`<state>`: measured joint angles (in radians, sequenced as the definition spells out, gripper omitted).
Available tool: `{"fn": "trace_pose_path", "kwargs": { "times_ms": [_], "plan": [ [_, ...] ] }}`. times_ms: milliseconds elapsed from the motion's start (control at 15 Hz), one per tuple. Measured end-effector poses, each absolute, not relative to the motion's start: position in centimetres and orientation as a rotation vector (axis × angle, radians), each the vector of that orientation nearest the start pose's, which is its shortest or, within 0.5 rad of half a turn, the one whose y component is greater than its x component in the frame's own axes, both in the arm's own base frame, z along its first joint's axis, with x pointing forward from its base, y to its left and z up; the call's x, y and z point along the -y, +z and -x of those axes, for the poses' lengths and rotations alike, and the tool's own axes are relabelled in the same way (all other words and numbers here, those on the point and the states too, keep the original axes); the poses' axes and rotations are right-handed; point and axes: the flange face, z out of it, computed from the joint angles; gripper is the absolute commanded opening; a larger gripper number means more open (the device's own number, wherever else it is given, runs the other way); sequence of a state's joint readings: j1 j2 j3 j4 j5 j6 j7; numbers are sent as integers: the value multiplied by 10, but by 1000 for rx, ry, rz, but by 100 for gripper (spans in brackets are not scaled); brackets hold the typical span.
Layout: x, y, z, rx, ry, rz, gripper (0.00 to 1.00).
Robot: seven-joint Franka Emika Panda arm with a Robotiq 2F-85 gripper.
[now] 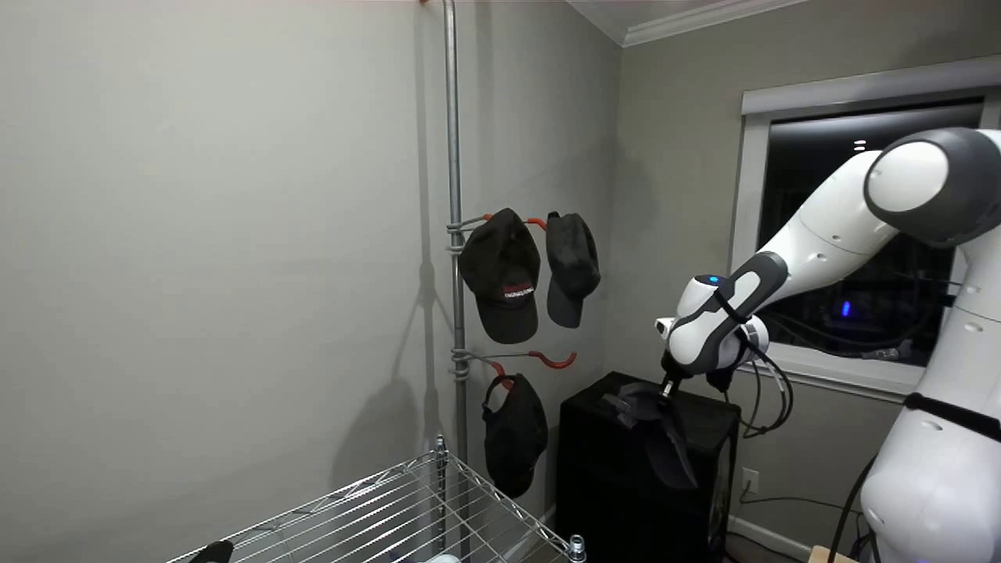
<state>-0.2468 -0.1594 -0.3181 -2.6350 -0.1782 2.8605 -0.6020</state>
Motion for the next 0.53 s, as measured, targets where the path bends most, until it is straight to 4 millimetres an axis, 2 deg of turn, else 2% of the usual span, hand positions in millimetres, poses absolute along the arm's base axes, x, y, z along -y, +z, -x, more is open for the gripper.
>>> {"fn": "trace_pose_path", "kwargs": {
  "times_ms": [267, 533],
  "plan": [
    [149, 369, -387, 554, -360, 3261, 3],
    [72, 408, -372, 721, -282, 3229, 3]
  ]
}}
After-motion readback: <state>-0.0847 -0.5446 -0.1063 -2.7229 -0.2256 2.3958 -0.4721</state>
